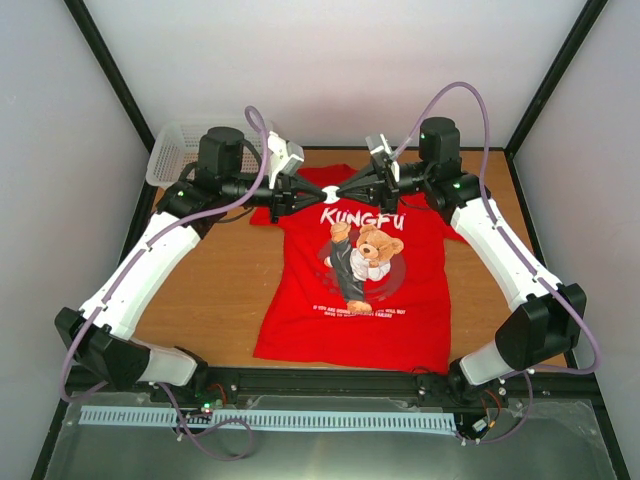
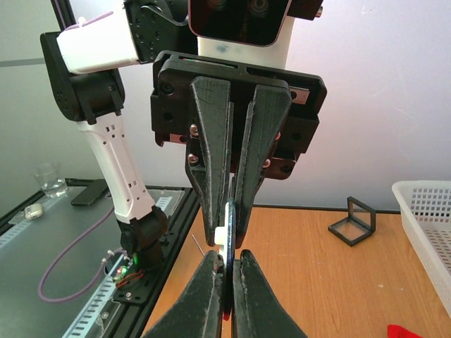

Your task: Pin the brooch onto the clothing

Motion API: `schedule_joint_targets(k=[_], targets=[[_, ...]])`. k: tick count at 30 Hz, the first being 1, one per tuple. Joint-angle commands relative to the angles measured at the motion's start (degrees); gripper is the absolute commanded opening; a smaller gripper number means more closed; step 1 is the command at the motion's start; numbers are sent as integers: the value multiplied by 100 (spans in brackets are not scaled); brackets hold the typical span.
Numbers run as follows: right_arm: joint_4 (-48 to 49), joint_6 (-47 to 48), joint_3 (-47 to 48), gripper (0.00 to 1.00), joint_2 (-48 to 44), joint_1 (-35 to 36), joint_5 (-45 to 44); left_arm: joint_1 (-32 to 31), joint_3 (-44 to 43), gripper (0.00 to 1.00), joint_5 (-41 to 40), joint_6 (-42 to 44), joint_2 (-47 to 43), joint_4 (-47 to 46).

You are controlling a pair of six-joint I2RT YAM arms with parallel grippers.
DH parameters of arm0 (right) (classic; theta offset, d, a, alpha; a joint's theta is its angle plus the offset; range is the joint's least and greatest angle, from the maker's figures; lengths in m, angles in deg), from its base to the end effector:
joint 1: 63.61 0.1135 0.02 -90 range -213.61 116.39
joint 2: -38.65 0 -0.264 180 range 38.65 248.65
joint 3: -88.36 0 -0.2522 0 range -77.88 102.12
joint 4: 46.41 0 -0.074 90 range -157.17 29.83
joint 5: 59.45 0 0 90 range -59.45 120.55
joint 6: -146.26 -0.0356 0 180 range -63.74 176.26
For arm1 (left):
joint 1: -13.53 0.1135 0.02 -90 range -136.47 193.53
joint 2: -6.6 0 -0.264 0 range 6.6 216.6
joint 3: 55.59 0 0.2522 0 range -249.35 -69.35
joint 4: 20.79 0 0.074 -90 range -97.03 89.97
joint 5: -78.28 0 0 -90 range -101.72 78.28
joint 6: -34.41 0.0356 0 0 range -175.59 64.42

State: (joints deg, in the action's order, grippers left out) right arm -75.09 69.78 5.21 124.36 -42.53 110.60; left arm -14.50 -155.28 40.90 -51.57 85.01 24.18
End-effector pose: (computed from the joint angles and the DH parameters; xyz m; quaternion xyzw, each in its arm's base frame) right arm 0.2898 0.1493 0.4013 -0.5466 0.4767 0.5475 0.4174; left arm 0.2423 -0.1610 0.4252 0.4402 0.6544 -0.4649 0.4023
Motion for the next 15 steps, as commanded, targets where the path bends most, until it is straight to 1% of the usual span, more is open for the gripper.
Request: schedule_joint_targets(k=[1,4,6,10,12,13,15], targets=[[-138,214,78,3,-55,53,185,-27,-328,5,117,-24,40,-119],[-173,257,76,3,-54,62,192,-27,-311,4,140,-23,33,-123],[-201,286,77,3,-54,56,188,-27,-310,1,147,-31,37,-127],[-201,261,86,3,-55,70,97,-27,-332,1,123,-64,60,-163],[-165,137,91,7,-47,72,-154,-26,-337,1,0,-77,48,-164],[-161,100,90,10,-46,72,-266,-25,-332,1,-109,-83,34,-166],[-133,1,96,22,-66,71,-490,-27,-308,1,-359,-91,-4,-179]])
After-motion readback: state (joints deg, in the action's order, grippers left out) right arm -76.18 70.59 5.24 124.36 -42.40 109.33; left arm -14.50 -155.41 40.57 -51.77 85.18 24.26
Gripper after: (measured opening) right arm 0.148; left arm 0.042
